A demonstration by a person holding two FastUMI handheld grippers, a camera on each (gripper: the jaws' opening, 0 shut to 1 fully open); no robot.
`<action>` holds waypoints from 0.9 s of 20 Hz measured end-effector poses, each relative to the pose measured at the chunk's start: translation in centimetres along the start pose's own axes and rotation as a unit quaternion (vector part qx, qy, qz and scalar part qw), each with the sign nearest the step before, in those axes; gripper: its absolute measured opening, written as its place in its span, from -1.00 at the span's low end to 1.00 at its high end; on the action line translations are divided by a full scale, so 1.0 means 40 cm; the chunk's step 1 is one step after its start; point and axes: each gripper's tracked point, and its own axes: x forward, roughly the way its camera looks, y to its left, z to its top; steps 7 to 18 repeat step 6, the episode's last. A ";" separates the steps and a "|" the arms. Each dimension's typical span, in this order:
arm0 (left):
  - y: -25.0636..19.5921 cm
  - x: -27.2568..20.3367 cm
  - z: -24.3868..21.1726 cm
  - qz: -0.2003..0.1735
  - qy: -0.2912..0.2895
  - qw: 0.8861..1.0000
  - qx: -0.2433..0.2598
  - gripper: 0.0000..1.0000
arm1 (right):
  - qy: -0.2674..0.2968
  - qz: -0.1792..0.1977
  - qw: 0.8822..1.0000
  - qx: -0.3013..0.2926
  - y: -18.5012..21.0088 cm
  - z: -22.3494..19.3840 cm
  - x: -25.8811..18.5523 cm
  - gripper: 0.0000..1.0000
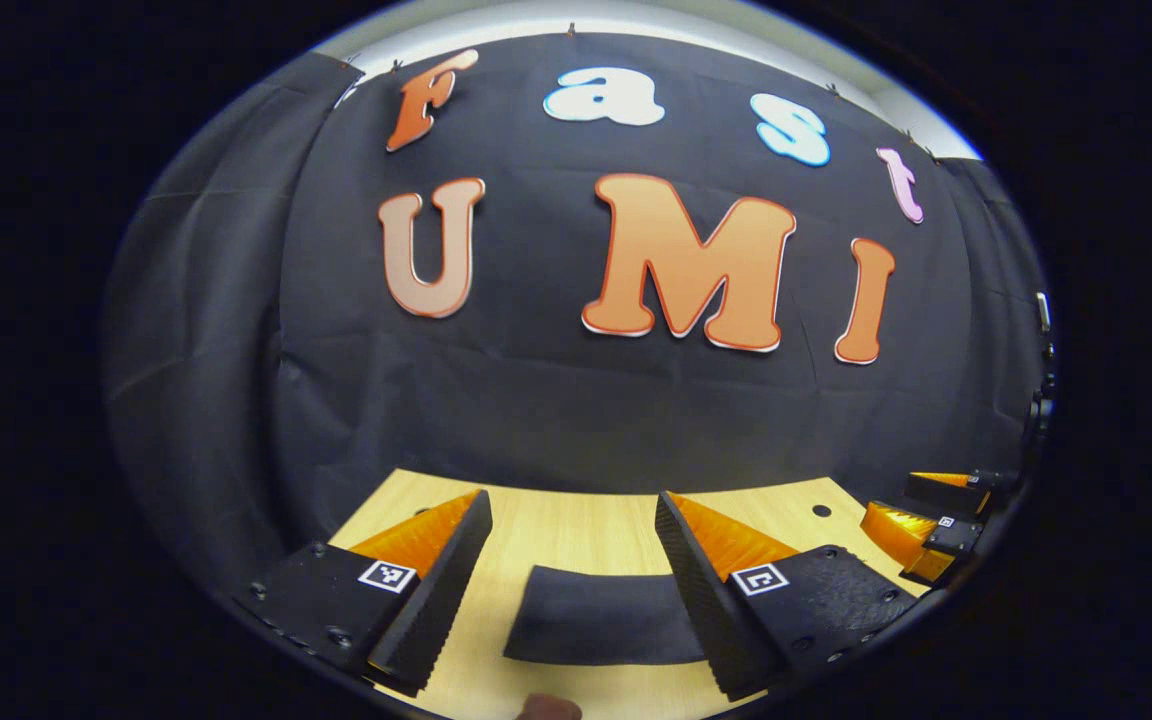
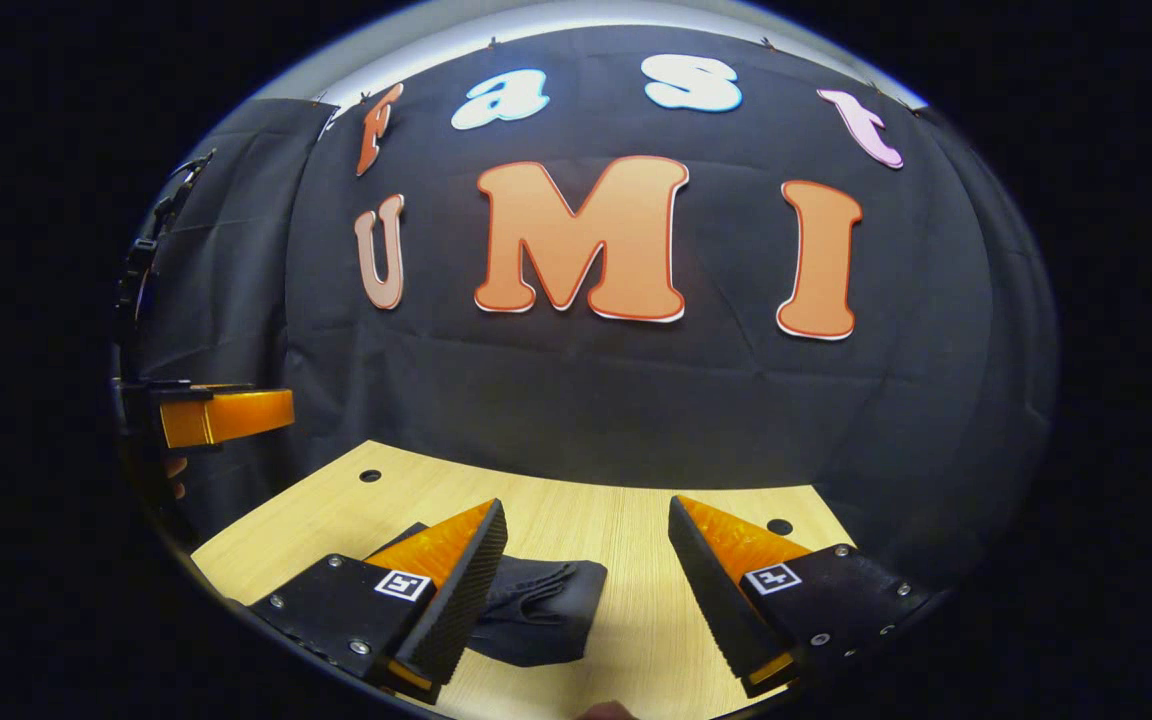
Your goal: Grasp the waist and the cuffs of the jeans and fold them to make the two legs overlap; first hold the waist and fold one-third of the jeans toward the cuffs, then hold the cuffs and fold the remaining one-third in the same direction to finish folding.
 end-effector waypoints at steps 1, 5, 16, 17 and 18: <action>0.022 -0.030 0.017 0.000 -0.018 1.000 0.009 0.97 | -0.004 -0.004 1.000 -0.002 0.011 0.009 -0.014 0.96; 0.084 -0.118 0.058 0.004 -0.068 0.997 0.025 1.00 | -0.038 -0.014 0.999 -0.014 0.057 0.058 -0.058 0.95; 0.100 -0.137 0.060 0.008 -0.079 0.997 0.025 0.96 | -0.043 -0.015 0.999 -0.014 0.068 0.065 -0.070 0.95; 0.100 -0.137 0.060 0.008 -0.079 0.997 0.025 0.96 | -0.043 -0.015 0.999 -0.014 0.068 0.065 -0.070 0.95; 0.100 -0.137 0.060 0.008 -0.079 0.997 0.025 0.96 | -0.043 -0.015 0.999 -0.014 0.068 0.065 -0.070 0.95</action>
